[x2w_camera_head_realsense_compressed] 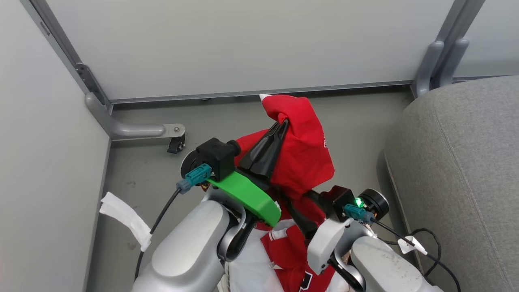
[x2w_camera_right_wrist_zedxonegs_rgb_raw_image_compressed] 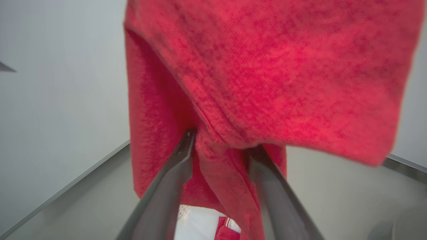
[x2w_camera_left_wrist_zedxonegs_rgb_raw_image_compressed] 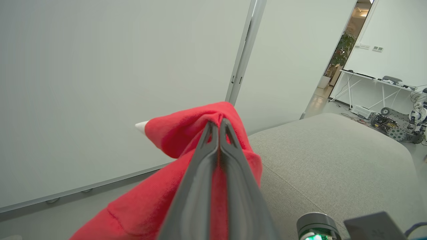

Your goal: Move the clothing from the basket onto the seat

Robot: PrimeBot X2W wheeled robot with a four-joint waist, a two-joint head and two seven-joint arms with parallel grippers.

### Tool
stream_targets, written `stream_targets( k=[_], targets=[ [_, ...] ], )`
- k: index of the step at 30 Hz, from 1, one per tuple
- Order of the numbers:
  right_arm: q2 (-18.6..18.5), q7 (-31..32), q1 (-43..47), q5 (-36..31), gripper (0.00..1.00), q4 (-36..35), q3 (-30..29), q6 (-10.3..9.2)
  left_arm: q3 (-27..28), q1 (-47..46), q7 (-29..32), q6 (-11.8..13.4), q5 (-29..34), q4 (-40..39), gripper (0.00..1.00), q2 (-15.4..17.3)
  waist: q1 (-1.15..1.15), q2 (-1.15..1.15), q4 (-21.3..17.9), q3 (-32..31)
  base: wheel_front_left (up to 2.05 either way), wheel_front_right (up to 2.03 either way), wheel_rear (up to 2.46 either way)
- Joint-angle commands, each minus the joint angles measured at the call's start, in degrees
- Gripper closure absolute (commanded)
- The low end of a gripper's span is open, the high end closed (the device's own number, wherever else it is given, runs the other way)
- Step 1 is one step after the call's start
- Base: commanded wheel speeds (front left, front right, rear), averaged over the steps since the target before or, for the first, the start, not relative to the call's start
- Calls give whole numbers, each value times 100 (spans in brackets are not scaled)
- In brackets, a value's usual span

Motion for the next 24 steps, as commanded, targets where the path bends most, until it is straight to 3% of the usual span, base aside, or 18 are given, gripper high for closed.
stream_targets(
  k=[1,18,19,20,24],
  targets=[
    [-7,-26,-23,115,100,-81,42,-4,-26,-62,-3,-29,-61,-14,100,-1,0,0,49,10,0,0,0],
    [-8,-26,258,297,100,-448,4,-4,120,220,-3,-29,72,-1,100,-2,0,0,-134,11,0,0,0],
    [-10,-26,252,284,100,-468,-20,-4,191,222,-3,-29,90,-80,85,-3,0,0,-151,21,0,0,0],
    [-8,-26,246,274,100,-488,-21,-4,218,241,-1,-29,164,-86,0,0,0,0,-182,43,0,0,0],
    [-9,-26,279,252,100,-642,-72,-4,331,291,-1,-26,304,-29,0,5,0,0,-380,83,0,0,0]
  ],
)
